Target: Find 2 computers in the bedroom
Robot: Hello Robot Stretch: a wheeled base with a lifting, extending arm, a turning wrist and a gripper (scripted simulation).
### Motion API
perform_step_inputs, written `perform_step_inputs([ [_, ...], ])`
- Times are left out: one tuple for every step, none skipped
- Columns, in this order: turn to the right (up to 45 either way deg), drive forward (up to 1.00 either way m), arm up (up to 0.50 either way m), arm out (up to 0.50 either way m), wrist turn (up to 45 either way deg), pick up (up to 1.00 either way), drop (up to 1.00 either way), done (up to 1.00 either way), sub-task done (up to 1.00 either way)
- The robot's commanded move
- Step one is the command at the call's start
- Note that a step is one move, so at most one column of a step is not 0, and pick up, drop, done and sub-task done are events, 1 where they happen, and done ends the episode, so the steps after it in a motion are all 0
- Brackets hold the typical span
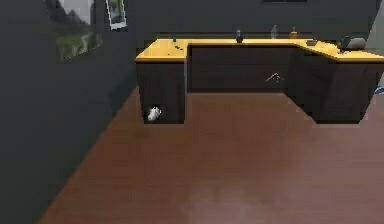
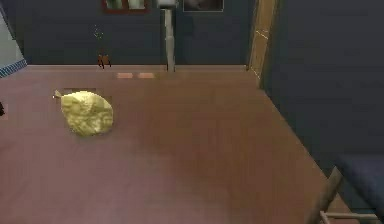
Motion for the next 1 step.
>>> perform_step_inputs([
  [-45.0,0.00,0.00,0.00,0.0,0.00,0.00,0.00,0.00],
])
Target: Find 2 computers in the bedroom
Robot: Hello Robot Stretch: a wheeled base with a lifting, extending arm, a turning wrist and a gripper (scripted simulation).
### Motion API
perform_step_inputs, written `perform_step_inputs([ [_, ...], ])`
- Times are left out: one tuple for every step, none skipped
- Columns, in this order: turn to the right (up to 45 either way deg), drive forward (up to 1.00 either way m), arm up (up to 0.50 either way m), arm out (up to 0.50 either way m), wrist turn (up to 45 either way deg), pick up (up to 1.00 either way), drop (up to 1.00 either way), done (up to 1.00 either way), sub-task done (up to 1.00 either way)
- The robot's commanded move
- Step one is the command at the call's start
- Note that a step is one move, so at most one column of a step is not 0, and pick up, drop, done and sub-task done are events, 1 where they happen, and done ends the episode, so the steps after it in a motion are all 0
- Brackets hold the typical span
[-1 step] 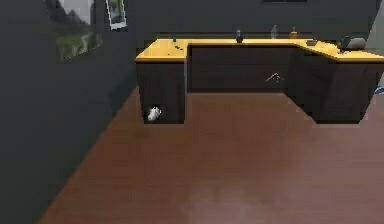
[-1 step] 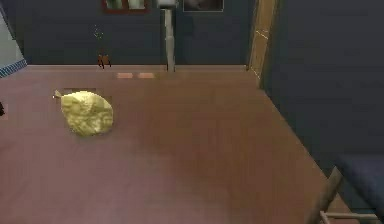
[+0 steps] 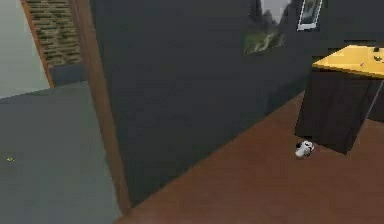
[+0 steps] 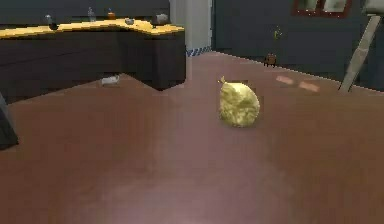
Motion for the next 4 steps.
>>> perform_step_inputs([
  [-36.0,0.00,0.00,0.00,0.0,0.00,0.00,0.00,0.00],
  [0.0,1.00,0.00,0.00,0.0,0.00,0.00,0.00,0.00],
  [-6.0,0.00,0.00,0.00,0.0,0.00,0.00,0.00,0.00],
  [0.0,0.35,0.00,0.00,0.0,0.00,0.00,0.00,0.00],
])
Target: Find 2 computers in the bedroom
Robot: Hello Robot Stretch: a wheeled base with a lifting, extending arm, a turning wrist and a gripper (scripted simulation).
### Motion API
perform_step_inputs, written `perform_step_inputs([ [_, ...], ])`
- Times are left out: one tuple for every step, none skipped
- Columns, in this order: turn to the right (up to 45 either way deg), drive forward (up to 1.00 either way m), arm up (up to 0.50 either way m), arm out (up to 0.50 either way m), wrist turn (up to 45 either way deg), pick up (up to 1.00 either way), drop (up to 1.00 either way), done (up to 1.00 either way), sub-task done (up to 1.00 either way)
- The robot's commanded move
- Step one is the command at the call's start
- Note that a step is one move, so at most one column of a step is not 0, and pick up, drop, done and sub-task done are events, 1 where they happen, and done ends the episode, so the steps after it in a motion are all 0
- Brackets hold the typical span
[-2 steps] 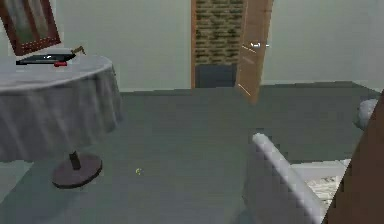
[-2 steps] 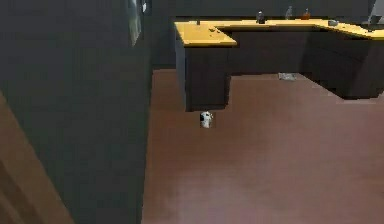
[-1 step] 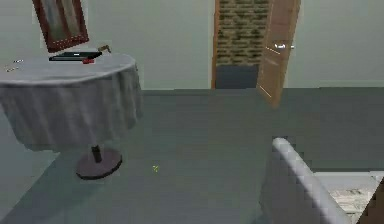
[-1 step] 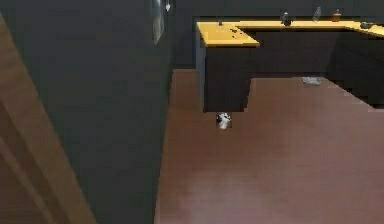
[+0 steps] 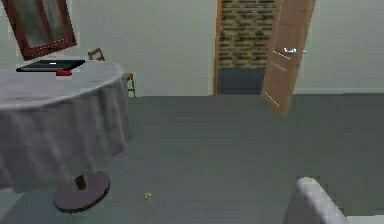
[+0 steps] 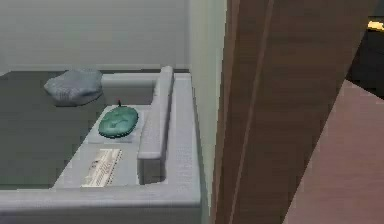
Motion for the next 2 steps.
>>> perform_step_inputs([
  [15.0,0.00,0.00,0.00,0.0,0.00,0.00,0.00,0.00],
  [0.0,1.00,0.00,0.00,0.0,0.00,0.00,0.00,0.00],
])
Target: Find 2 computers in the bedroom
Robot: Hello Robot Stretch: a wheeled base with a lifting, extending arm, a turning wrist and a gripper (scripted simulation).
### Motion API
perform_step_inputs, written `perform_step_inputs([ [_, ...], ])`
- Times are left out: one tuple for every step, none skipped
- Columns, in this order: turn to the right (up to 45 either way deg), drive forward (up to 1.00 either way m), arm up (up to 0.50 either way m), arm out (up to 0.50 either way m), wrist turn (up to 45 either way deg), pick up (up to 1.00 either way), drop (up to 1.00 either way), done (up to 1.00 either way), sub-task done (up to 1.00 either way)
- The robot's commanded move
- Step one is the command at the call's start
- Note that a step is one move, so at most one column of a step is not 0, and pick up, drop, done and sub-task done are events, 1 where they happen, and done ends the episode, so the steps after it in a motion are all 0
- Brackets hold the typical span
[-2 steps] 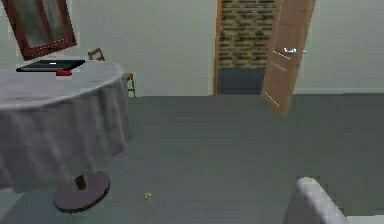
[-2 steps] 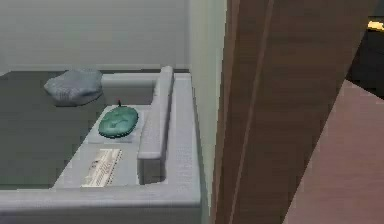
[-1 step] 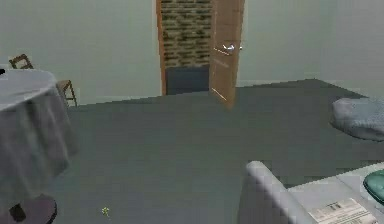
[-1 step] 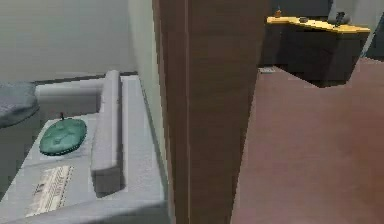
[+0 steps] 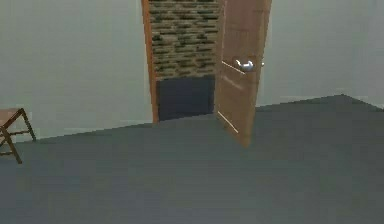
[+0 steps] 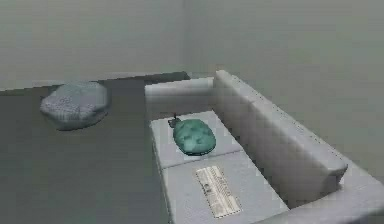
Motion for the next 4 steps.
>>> perform_step_inputs([
  [0.0,1.00,0.00,0.00,0.0,0.00,0.00,0.00,0.00],
  [0.0,1.00,0.00,0.00,0.0,0.00,0.00,0.00,0.00],
  [0.0,0.90,0.00,0.00,0.0,0.00,0.00,0.00,0.00],
  [-9.0,0.00,0.00,0.00,0.0,0.00,0.00,0.00,0.00],
])
